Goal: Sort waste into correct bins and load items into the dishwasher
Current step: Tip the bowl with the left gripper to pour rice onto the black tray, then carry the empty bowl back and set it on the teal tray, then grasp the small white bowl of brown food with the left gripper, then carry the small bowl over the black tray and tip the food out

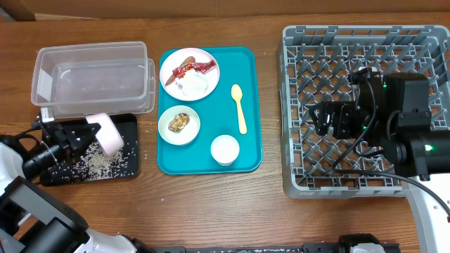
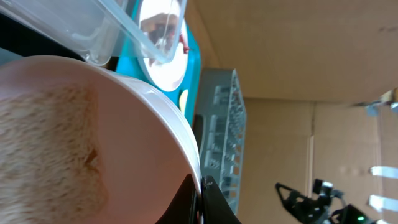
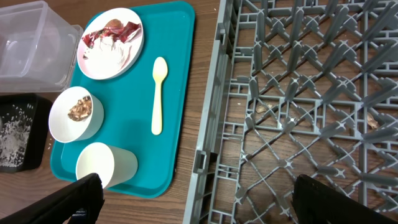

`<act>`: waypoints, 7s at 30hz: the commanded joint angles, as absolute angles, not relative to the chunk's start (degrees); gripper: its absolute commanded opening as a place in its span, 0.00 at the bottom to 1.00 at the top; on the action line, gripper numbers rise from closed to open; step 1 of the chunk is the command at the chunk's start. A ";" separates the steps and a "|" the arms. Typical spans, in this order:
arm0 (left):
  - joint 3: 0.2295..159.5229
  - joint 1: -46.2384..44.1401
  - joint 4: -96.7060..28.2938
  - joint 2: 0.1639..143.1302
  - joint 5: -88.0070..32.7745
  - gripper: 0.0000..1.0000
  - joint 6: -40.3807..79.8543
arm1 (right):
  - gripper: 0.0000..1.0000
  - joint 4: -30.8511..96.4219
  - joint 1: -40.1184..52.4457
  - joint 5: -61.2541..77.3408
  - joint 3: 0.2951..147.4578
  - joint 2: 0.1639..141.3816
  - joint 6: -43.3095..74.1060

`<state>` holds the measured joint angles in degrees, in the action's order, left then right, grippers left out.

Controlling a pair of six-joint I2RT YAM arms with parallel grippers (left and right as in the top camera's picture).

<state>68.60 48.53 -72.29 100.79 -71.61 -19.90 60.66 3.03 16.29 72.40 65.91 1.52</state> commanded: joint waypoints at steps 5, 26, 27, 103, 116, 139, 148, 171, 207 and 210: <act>68.40 51.68 -75.13 101.03 -76.71 0.04 -19.09 | 1.00 60.36 2.87 16.62 73.89 66.24 1.65; 68.40 55.92 -79.26 101.03 -89.78 0.04 -18.17 | 1.00 60.95 2.87 16.62 73.89 66.24 1.65; 68.40 55.92 -79.26 101.03 -89.52 0.04 -18.17 | 1.00 60.95 2.87 16.62 73.89 66.24 1.65; 114.69 -33.61 -69.34 129.58 1.91 0.63 8.95 | 1.00 62.06 2.87 16.60 72.79 67.64 1.45; 140.68 -25.63 -96.84 125.99 -3.22 0.67 9.72 | 1.00 61.84 2.87 16.62 72.79 67.64 1.45; 106.52 -23.11 -83.64 121.45 6.31 0.49 13.17 | 1.00 60.55 2.87 16.60 72.79 67.64 1.45; 96.62 -24.18 -73.54 121.45 2.79 0.47 13.54 | 1.00 60.58 2.87 16.60 72.79 67.64 1.45; 102.96 -22.20 -80.86 119.57 -2.26 0.04 14.22 | 1.00 60.58 2.87 16.62 72.79 67.64 1.45; 82.91 34.06 -85.49 96.64 -59.16 0.04 -34.11 | 1.00 60.14 2.87 16.62 72.79 67.64 1.48; 78.70 40.77 -85.32 96.71 -66.41 0.04 -39.64 | 1.00 60.14 2.87 16.62 72.79 67.64 1.48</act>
<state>81.97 35.57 -85.52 97.38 -51.88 -27.53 60.55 3.03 16.29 72.42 67.79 1.50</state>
